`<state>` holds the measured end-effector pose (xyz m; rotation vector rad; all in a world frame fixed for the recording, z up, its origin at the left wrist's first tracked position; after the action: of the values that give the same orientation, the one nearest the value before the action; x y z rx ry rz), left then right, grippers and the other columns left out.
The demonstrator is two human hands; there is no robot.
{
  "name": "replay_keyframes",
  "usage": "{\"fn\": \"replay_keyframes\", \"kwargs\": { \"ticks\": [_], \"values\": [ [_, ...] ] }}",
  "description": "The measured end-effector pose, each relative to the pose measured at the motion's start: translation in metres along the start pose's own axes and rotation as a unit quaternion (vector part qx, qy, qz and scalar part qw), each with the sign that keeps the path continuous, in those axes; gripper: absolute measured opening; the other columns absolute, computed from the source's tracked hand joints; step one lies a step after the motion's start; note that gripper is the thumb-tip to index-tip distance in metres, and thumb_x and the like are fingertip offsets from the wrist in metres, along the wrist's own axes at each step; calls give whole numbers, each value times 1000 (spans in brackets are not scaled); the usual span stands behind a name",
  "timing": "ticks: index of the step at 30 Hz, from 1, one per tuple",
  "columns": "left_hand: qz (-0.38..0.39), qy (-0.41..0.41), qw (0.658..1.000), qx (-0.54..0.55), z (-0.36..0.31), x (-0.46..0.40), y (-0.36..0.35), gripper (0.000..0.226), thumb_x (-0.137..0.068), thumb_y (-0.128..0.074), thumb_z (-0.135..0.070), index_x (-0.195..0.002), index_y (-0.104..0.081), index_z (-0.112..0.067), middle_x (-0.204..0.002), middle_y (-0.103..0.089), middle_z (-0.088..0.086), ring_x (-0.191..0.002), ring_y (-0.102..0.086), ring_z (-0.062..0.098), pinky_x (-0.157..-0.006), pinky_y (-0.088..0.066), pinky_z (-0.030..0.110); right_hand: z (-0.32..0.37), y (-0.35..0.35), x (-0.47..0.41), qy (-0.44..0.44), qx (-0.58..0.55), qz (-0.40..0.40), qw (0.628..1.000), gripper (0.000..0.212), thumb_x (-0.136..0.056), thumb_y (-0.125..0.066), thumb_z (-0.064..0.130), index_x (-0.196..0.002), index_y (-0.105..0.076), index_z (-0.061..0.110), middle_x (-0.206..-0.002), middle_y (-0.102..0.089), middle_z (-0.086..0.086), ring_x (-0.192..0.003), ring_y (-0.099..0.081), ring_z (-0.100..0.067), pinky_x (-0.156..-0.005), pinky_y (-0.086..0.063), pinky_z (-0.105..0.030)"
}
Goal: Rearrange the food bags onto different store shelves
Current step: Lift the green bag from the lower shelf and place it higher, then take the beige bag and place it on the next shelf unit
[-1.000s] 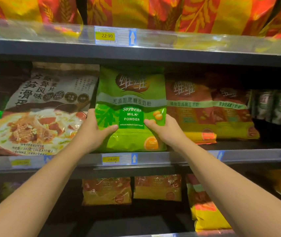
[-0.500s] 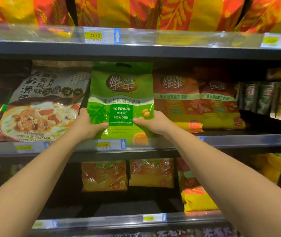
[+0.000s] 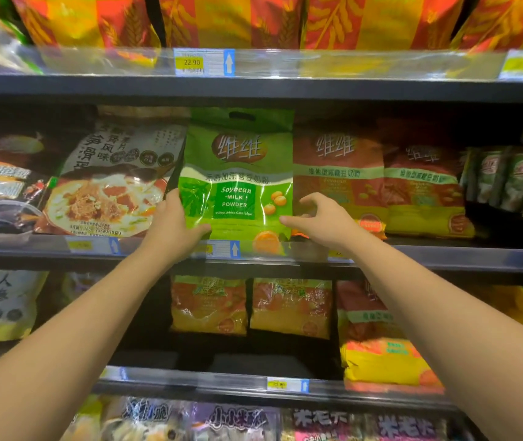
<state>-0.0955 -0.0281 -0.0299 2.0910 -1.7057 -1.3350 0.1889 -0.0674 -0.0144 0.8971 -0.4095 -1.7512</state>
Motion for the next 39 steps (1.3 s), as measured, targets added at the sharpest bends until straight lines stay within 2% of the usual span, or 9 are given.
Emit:
{"fn": "replay_keyframes", "kwargs": {
  "ticks": [3,5,9,18,24,29,31,33,39],
  "values": [
    [-6,-19,1000,-11,-1,15,7,77,-86,-81,-28,-147,-37,-10,-143,-51,12,-131,-49,30,-101,-42,37,4,-1,7,27,22,-15,999,80,-79,-76,61,-141,-47,21,-131,-59,-1,-101,-53,-16,-76,-41,-30],
    [-7,-20,999,-32,1,25,16,83,-86,-80,-36,-150,-35,-11,-148,-47,12,-135,-45,29,-106,-40,40,14,-8,11,59,60,-37,996,81,-78,-74,63,-141,-45,22,-128,-60,-1,-101,-55,-19,-77,-46,-35],
    [4,-4,999,-51,12,39,40,89,-85,-78,-46,-154,-31,-14,-154,-43,10,-140,-42,26,-111,-40,45,47,-30,21,116,121,-82,982,81,-78,-70,68,-142,-46,23,-133,-56,-5,-120,-54,-26,-93,-52,-48],
    [-11,1,999,-39,67,40,101,84,-85,-75,-51,-151,-35,-18,-153,-46,3,-139,-43,21,-106,-36,34,119,-95,22,167,89,-81,979,79,-79,-70,66,-141,-47,23,-133,-55,-2,-125,-49,-23,-96,-46,-42],
    [8,-13,1000,-27,117,14,138,78,-85,-76,-49,-149,-38,-23,-140,-50,-7,-132,-48,17,-93,-36,27,167,-146,10,141,11,-69,987,79,-77,-73,64,-140,-48,24,-133,-56,1,-116,-55,-18,-87,-45,-34],
    [24,-4,999,-25,158,-26,166,83,-83,-79,-48,-149,-39,-18,-146,-49,4,-129,-50,21,-98,-41,34,199,-188,-4,96,-41,-54,993,81,-77,-77,58,-142,-47,22,-132,-59,1,-110,-58,-17,-81,-45,-31],
    [50,4,999,-18,172,-43,172,87,-83,-80,-46,-151,-36,-14,-150,-44,11,-130,-52,29,-107,-44,41,206,-198,-9,63,-56,-61,995,84,-76,-79,56,-144,-45,20,-133,-57,-2,-113,-59,-19,-83,-46,-32],
    [72,1,997,-14,183,-59,175,87,-82,-80,-48,-149,-38,-12,-147,-47,13,-126,-54,31,-106,-47,48,210,-203,-13,40,-42,-74,996,81,-77,-79,55,-142,-46,19,-129,-58,-2,-112,-58,-20,-85,-47,-34],
    [79,0,997,-21,199,-92,176,95,-82,-78,-50,-154,-30,-11,-151,-44,14,-131,-50,30,-97,-48,37,215,-210,-25,-5,6,-75,997,83,-80,-77,53,-143,-42,12,-133,-59,-7,-118,-58,-27,-95,-51,-42]
  ]
}}
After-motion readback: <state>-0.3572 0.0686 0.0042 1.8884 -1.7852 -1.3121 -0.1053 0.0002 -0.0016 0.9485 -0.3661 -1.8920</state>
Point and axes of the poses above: each hand's wrist, its own x-axis away from the middle knuckle, its own y-axis out of the back of the hand, z = x × y, the point moved 3 cm from there along -x, towards the middle knuckle
